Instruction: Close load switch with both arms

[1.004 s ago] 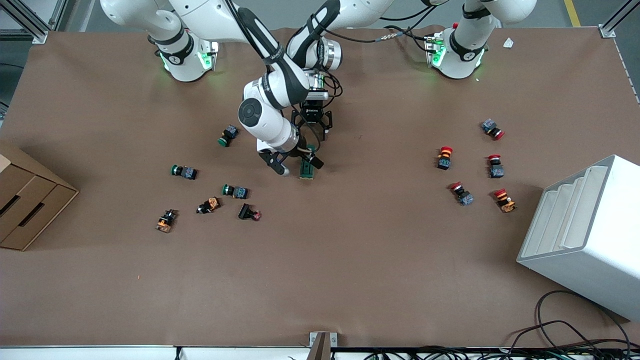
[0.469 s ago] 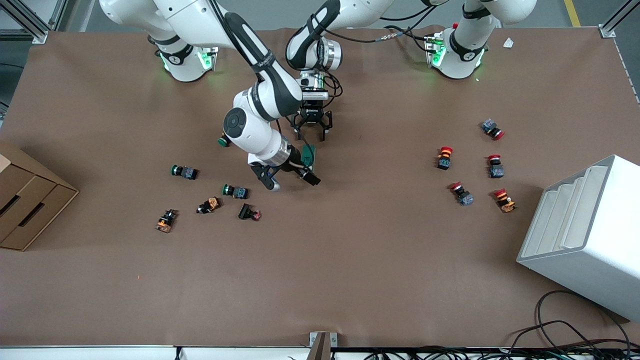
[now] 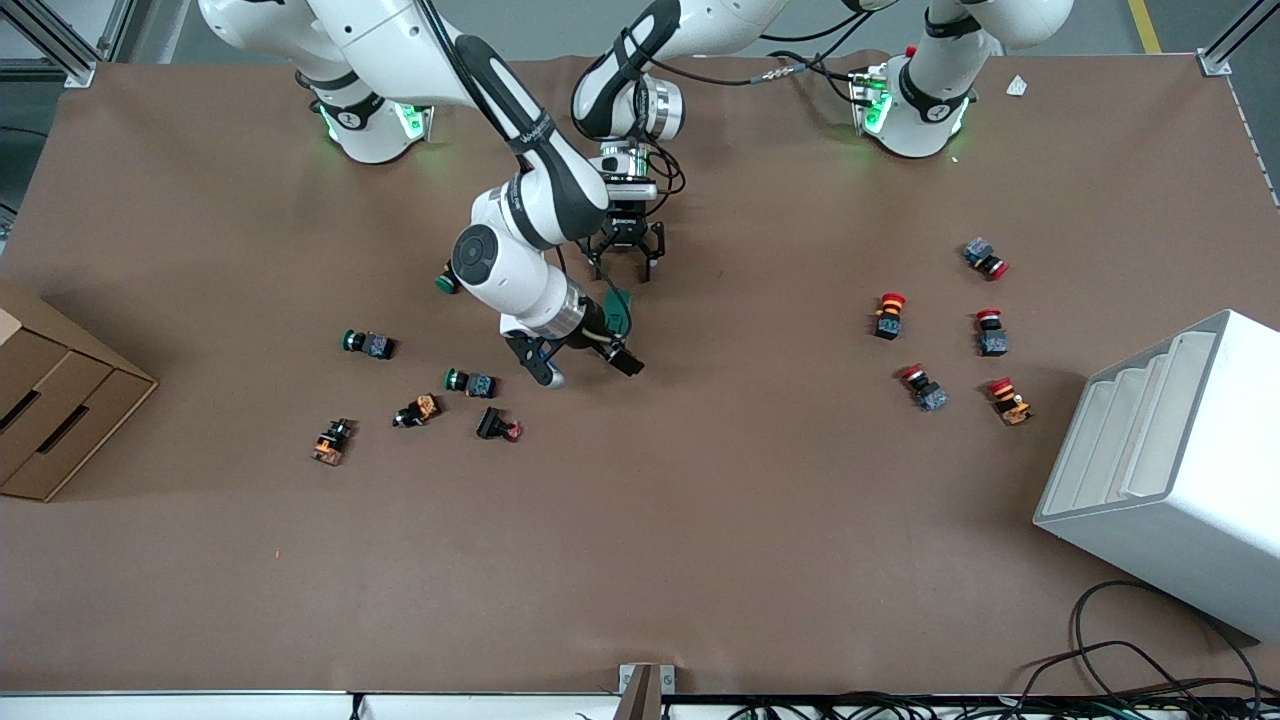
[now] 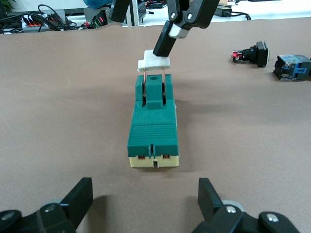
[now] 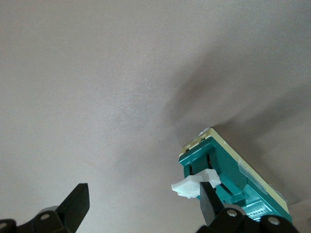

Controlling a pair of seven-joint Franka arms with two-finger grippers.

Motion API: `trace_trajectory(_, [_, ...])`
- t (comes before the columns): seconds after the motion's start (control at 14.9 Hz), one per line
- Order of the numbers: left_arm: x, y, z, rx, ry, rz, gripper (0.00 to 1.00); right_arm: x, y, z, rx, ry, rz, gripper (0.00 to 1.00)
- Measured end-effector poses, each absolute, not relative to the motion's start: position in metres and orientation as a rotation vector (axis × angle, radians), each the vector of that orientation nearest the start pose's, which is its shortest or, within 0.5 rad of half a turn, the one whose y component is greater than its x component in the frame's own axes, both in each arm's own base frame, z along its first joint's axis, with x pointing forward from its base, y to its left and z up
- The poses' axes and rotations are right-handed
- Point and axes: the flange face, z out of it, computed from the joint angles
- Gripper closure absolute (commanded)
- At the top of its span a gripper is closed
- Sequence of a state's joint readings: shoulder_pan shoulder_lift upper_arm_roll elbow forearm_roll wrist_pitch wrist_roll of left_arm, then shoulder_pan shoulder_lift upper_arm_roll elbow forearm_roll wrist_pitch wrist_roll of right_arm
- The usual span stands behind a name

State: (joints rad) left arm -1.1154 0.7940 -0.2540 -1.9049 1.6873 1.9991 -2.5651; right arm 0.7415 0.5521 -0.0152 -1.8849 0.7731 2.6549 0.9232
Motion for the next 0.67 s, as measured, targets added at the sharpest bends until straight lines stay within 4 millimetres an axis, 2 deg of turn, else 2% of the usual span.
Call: trace_trajectory(0.67, [0.174, -0.560, 0.077, -2.709, 0.109, -1.603, 0.04, 0.512, 0.426, 0.210, -2.460, 1.113, 0.231, 0.00])
